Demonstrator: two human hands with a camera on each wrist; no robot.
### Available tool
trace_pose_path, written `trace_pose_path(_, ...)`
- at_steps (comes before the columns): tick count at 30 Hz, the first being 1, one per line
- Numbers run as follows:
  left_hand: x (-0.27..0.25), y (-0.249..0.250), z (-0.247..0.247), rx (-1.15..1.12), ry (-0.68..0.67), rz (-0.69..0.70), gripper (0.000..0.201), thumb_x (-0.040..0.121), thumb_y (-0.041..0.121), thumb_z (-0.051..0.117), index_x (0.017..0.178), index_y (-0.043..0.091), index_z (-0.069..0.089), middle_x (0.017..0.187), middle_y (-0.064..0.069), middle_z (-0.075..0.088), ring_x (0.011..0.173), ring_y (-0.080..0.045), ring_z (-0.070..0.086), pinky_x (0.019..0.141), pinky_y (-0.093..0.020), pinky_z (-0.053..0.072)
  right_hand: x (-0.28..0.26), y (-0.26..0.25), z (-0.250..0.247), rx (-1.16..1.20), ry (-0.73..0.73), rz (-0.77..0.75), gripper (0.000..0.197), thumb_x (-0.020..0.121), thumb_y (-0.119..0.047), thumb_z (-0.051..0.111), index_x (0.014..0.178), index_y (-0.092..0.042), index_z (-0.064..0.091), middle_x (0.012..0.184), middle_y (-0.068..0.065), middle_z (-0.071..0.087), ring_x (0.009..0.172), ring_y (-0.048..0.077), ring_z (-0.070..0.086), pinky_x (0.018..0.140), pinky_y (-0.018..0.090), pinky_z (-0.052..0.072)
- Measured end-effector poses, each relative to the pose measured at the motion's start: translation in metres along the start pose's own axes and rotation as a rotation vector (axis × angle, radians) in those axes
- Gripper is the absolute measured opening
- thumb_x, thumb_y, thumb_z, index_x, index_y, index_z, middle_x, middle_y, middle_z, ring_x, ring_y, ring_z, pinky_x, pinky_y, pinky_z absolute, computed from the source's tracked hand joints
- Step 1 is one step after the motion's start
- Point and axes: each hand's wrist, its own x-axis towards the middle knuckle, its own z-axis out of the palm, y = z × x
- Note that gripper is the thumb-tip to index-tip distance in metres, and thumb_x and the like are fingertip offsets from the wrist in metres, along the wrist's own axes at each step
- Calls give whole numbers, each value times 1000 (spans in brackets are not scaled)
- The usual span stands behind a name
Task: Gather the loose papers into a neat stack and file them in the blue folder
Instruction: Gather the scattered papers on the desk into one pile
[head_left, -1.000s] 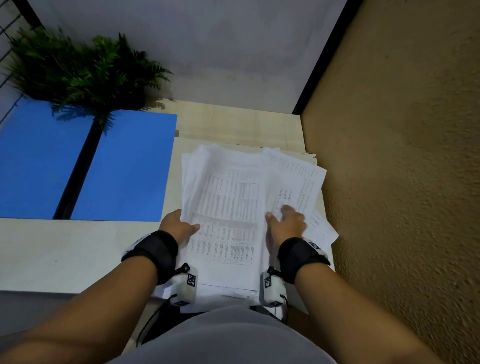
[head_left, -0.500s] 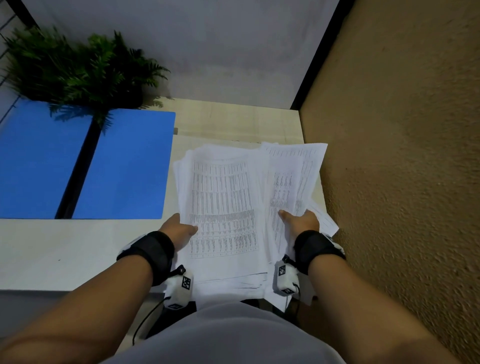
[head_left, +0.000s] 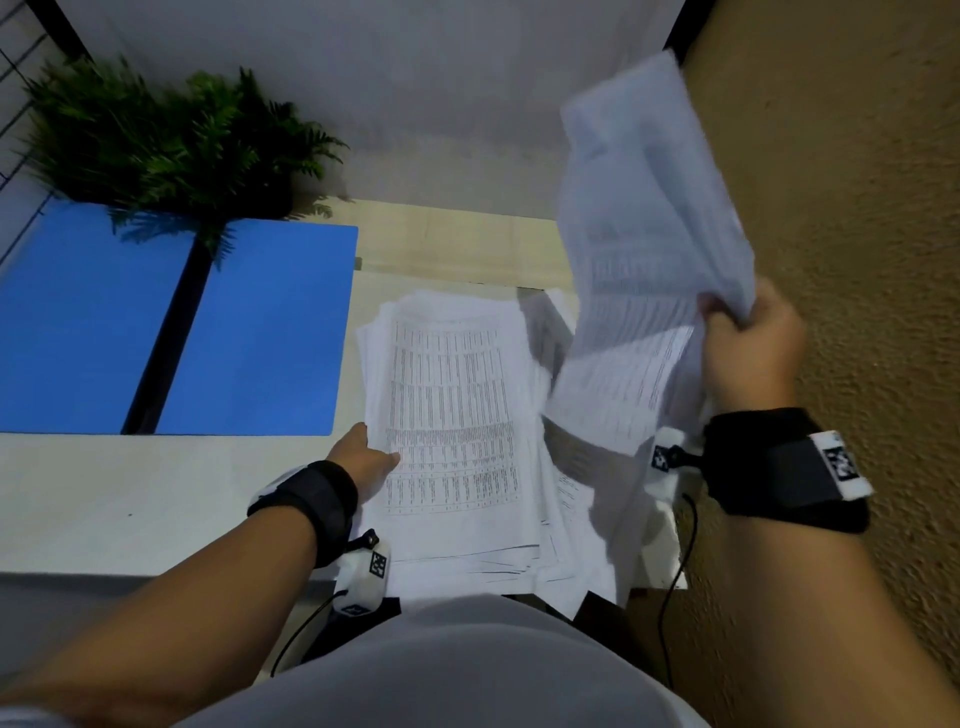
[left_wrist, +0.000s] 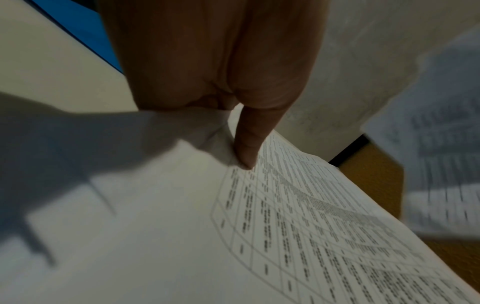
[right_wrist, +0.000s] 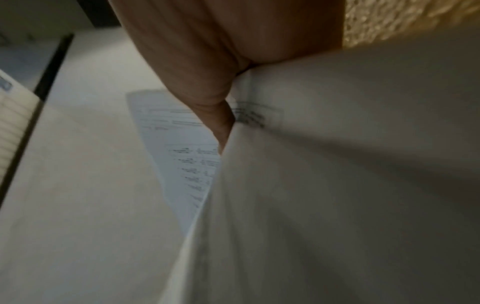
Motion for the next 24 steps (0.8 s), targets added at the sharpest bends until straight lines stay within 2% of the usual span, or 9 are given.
trace_pose_path(3, 1, -3, -3, 8, -54, 24, 60, 76, 28, 64, 132, 21, 44, 133, -4, 58, 121, -29, 56, 107, -49, 44, -5, -18, 3, 298, -28, 29, 46, 88, -7, 60, 131, -23, 54, 114, -10, 63, 104, 4, 61, 91, 20, 49)
trace_pose_path(7, -6, 4, -2, 7, -54, 60, 56, 90, 31, 52, 141, 16, 34, 143, -5, 47, 131, -30, 46, 110, -47, 37, -37, -3, 46, 381, -255, 170, 56, 91, 0, 56, 139, -21, 36, 115, -9, 58, 107, 13, 59, 93, 31, 49)
trace_pose_path(9, -7, 4, 1, -17, -37, 48, 41, 97, 30, 45, 136, 21, 38, 126, 0, 48, 123, -23, 45, 103, -40, 38, -60, 16, 72, 369, -390, 265, 48, 93, 2, 53, 134, -21, 39, 106, -8, 61, 93, 11, 63, 79, 25, 55)
trace_pose_path(11, -7, 7, 2, -122, -23, 24, 23, 93, 43, 49, 112, 30, 50, 105, 4, 56, 104, -21, 52, 94, -37, 39, -83, 40, 96, 344, -457, 419, 33, 94, -1, 53, 120, -22, 51, 100, 0, 64, 87, 17, 65, 72, 26, 56)
trace_pose_path(13, -8, 10, -1, -219, -55, -21, 57, 84, 69, 50, 119, 25, 56, 118, 0, 62, 114, -25, 56, 104, -42, 40, -98, 62, 111, 272, -478, 526, 21, 92, -6, 57, 110, -16, 61, 96, 6, 66, 86, 26, 65, 75, 34, 56)
trace_pose_path(16, -10, 11, -6, -140, -98, -65, 91, 81, 77, 40, 146, 12, 36, 148, -7, 45, 139, -27, 39, 118, -48, 25, -102, 81, 115, 155, -467, 576, 11, 89, -10, 63, 100, -14, 64, 103, 10, 69, 94, 31, 67, 88, 43, 57)
trace_pose_path(18, -11, 7, -4, -91, -96, -69, 87, 88, 65, 48, 152, 13, 21, 155, -16, 35, 146, -26, 27, 118, -48, 16, -96, 86, 111, 131, -484, 597, 11, 88, -8, 65, 98, -11, 65, 104, 12, 70, 94, 31, 67, 89, 47, 56)
trace_pose_path(21, -5, 2, -3, -5, -81, -20, 73, 97, 42, 49, 154, 12, 13, 159, -8, 28, 145, -28, 30, 118, -43, 26, -87, 82, 107, 113, -601, 622, 15, 87, -7, 64, 102, -6, 67, 104, 16, 69, 88, 29, 65, 89, 46, 56)
trace_pose_path(24, -6, 7, -2, -60, -58, -12, 81, 91, 49, 51, 154, 17, 12, 160, -2, 24, 146, -23, 29, 120, -42, 23, -84, 71, 106, -7, -753, 554, 11, 88, -7, 64, 99, -6, 66, 102, 15, 69, 94, 31, 66, 92, 46, 55)
